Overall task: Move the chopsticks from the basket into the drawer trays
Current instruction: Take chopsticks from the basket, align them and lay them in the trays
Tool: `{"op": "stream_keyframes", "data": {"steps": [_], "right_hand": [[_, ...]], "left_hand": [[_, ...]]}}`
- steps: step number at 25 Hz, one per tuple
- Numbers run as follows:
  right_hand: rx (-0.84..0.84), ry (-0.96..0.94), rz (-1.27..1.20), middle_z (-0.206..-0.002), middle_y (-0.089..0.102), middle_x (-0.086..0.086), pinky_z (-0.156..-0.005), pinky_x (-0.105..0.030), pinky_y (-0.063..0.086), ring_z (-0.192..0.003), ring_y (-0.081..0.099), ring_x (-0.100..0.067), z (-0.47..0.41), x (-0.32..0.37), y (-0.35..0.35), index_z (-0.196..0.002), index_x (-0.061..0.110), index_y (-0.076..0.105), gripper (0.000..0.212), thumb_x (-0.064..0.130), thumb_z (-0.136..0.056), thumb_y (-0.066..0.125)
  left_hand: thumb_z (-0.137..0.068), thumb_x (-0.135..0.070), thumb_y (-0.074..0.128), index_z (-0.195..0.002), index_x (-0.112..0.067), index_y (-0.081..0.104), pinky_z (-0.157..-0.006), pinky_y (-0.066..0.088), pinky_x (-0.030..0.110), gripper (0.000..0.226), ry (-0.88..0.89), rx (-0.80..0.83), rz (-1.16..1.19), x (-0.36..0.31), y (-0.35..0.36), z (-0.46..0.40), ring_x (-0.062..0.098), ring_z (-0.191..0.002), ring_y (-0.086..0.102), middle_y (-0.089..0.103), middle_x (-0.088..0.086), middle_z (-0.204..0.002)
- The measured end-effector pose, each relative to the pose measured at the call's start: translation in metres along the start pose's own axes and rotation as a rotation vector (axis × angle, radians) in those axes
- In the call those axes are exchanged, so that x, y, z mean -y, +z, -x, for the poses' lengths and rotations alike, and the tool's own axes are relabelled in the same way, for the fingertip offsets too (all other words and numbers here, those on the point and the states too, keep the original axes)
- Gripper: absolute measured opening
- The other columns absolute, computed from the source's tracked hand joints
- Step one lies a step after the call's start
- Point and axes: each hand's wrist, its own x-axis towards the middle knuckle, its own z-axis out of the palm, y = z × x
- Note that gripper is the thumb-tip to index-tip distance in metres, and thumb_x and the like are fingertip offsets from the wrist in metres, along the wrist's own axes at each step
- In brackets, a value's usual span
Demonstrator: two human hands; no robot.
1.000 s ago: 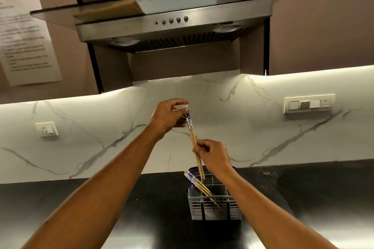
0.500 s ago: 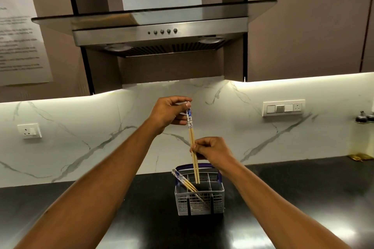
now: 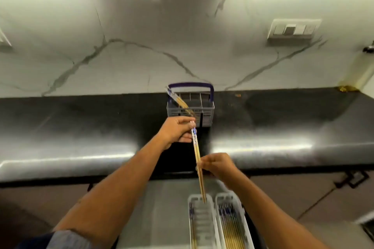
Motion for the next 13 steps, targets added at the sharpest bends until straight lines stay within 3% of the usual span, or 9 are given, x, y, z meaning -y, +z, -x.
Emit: {"op": "stream_keyframes", "data": {"steps": [3, 5, 7, 9, 13], "right_hand": [[0.037, 0.140, -0.028, -0.080, 0.078, -0.006, -0.068, -0.027, 0.061, -0.077, 0.076, -0.019, 0.027, -0.085, 0.023, -0.087, 0.011, 0.075, 0.006, 0.012, -0.089, 0.070], [0.039, 0.231, -0.082, -0.084, 0.078, -0.008, -0.068, -0.027, 0.061, -0.081, 0.076, -0.020, 0.045, -0.124, 0.035, -0.090, 0.010, 0.075, 0.007, 0.011, -0.090, 0.069], [-0.040, 0.303, -0.055, -0.080, 0.077, -0.008, -0.070, -0.033, 0.062, -0.077, 0.075, -0.020, 0.057, -0.153, 0.045, -0.083, 0.013, 0.076, 0.010, 0.007, -0.089, 0.070], [-0.103, 0.361, 0.050, -0.074, 0.077, -0.001, -0.073, -0.037, 0.063, -0.072, 0.074, -0.018, 0.063, -0.174, 0.056, -0.077, 0.018, 0.077, 0.016, 0.008, -0.088, 0.071], [-0.206, 0.450, 0.279, -0.067, 0.073, 0.000, -0.059, -0.029, 0.059, -0.063, 0.070, -0.017, 0.060, -0.195, 0.073, -0.072, 0.015, 0.077, 0.017, 0.009, -0.087, 0.070]], "left_hand": [[-0.091, -0.010, 0.070, -0.120, -0.011, 0.063, -0.071, 0.064, 0.035, 0.031, -0.135, -0.006, -0.058, 0.087, 0.022, 0.018, 0.027, -0.082, 0.073, 0.073, 0.017, -0.100], [-0.090, -0.017, 0.071, -0.109, -0.015, 0.066, -0.076, 0.063, 0.038, 0.020, -0.156, -0.031, -0.123, 0.138, 0.031, 0.036, 0.027, -0.087, 0.075, 0.075, 0.015, -0.098], [-0.094, -0.022, 0.066, -0.098, -0.016, 0.068, -0.076, 0.063, 0.038, 0.008, -0.206, -0.040, -0.132, 0.184, 0.037, 0.056, 0.024, -0.084, 0.075, 0.075, 0.012, -0.092], [-0.096, -0.021, 0.063, -0.093, -0.013, 0.069, -0.077, 0.063, 0.040, 0.011, -0.314, -0.082, -0.150, 0.224, 0.040, 0.073, 0.023, -0.079, 0.074, 0.076, 0.010, -0.086], [-0.089, -0.012, 0.070, -0.091, -0.011, 0.070, -0.068, 0.062, 0.036, 0.002, -0.478, -0.171, -0.202, 0.271, 0.045, 0.090, 0.019, -0.068, 0.072, 0.075, 0.007, -0.080]]}}
